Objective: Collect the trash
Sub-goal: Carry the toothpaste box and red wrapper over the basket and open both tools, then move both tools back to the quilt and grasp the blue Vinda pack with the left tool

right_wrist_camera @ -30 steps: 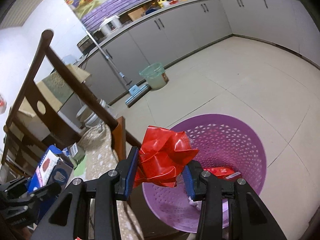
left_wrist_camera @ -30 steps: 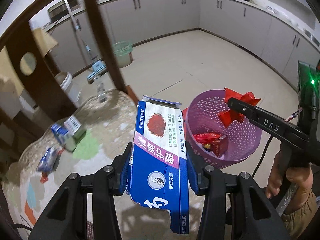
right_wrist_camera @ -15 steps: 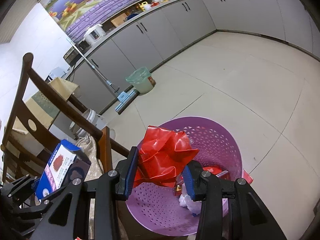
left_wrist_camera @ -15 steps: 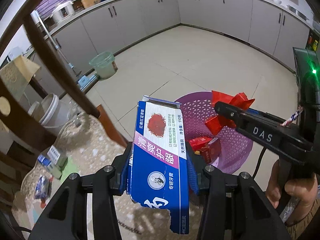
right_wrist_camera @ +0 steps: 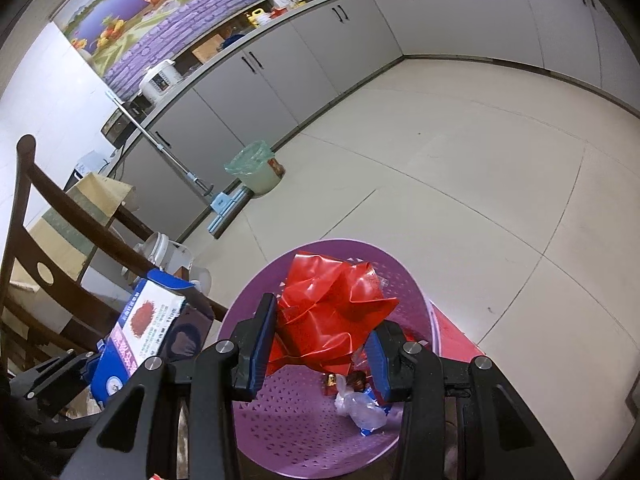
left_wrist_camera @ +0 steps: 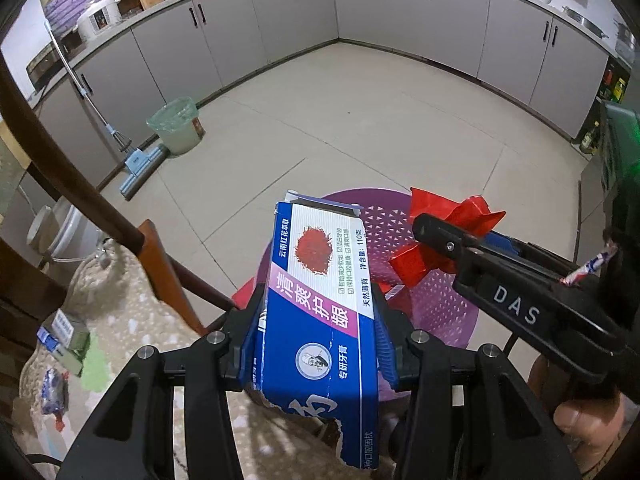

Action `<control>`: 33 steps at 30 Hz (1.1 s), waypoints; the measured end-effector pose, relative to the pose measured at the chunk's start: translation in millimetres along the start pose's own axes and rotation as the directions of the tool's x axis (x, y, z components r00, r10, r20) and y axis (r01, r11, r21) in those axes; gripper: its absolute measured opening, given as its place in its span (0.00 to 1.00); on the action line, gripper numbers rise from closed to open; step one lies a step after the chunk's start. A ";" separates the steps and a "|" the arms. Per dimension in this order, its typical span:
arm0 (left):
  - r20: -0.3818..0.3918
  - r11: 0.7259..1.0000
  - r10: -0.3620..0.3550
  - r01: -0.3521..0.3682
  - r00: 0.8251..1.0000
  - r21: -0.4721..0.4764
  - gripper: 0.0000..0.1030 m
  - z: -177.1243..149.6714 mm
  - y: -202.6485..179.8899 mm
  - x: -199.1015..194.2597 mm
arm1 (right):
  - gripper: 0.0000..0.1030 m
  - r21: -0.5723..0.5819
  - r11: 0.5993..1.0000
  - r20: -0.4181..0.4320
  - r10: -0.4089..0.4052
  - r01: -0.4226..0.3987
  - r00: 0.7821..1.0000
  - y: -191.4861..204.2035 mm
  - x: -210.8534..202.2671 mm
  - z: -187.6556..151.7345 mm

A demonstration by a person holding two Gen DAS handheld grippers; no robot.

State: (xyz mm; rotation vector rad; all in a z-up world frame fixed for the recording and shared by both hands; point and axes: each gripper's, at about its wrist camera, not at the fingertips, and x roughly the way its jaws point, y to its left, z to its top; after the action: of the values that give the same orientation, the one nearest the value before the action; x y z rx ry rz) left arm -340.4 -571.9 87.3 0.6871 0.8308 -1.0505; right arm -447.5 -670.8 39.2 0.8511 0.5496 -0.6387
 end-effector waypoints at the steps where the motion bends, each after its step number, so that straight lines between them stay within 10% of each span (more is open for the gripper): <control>1: -0.005 1.000 -0.007 0.007 1.000 -0.005 0.45 0.6 1.2 3.5 | 0.43 0.001 1.000 -0.001 -0.003 0.003 1.000 -0.5 0.2 -0.1; 9: -0.014 0.999 -0.036 0.036 0.999 -0.028 0.48 3.3 6.1 11.5 | 0.46 -0.002 1.000 -0.011 -0.017 0.017 1.000 0.7 6.3 2.2; 13: -0.014 0.998 -0.048 0.047 0.999 -0.041 0.65 0.4 8.3 9.1 | 0.51 0.001 1.000 -0.001 -0.027 0.027 1.000 3.6 6.7 2.8; 33: -0.011 0.992 -0.018 0.016 1.000 -0.126 0.68 -43.0 46.1 -31.1 | 0.64 -0.071 0.997 0.020 -0.021 0.022 1.000 36.7 13.0 -2.1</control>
State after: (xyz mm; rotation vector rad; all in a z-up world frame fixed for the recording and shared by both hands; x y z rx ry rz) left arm -316.4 -506.4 95.6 0.5813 0.9063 -1.0013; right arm -413.2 -654.6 47.9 0.7727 0.5615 -0.6428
